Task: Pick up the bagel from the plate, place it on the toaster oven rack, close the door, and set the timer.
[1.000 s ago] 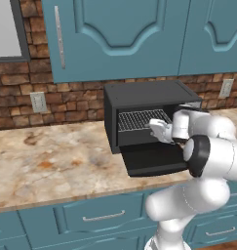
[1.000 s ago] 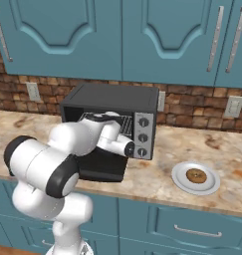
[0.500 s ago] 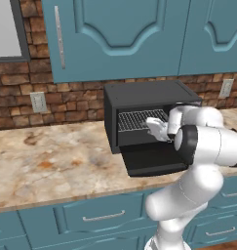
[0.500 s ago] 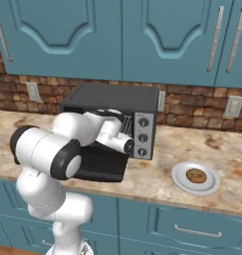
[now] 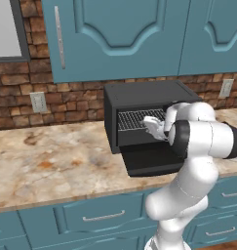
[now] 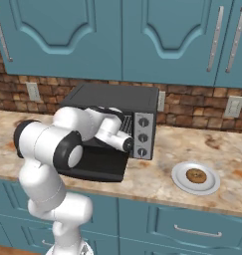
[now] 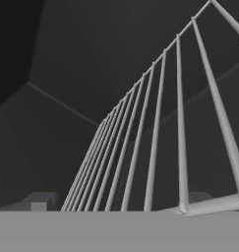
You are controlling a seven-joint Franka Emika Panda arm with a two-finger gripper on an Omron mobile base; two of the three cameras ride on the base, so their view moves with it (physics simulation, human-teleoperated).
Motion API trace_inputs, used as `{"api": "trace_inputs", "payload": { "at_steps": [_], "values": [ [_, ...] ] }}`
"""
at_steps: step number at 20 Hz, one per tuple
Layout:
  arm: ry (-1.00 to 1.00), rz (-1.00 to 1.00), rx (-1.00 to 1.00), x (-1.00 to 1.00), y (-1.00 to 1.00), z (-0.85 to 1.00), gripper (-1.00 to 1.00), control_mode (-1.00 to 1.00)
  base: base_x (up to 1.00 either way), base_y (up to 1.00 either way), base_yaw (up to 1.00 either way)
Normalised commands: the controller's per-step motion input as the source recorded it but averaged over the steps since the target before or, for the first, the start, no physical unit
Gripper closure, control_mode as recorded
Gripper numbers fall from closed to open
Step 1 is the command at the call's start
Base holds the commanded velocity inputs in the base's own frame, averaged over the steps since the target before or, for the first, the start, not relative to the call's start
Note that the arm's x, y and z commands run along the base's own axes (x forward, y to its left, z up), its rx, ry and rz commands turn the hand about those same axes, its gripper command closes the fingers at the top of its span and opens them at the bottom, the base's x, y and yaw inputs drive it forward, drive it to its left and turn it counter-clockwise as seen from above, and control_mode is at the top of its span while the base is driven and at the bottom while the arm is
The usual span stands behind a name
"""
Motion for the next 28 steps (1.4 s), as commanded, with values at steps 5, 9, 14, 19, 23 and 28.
{"api": "trace_inputs", "payload": {
  "at_steps": [5,9,14,19,23,28],
  "values": [
    [0.00,0.00,0.00,0.25,0.00,-0.18,-1.00,-1.00,0.00,0.00,0.00],
    [0.00,0.00,0.00,0.11,0.00,-0.17,1.00,-1.00,0.00,0.00,0.00],
    [0.00,0.00,0.00,-0.05,0.00,-0.05,1.00,-1.00,0.00,0.00,0.00],
    [0.00,0.00,0.00,-0.33,0.00,-0.01,1.00,-1.00,0.00,0.00,0.00],
    [0.00,0.00,0.00,-0.70,0.00,-0.11,1.00,-1.00,0.00,0.00,0.00],
    [0.05,0.00,0.00,-0.83,-0.04,-0.19,1.00,-1.00,0.00,0.00,0.00]
  ]
}}
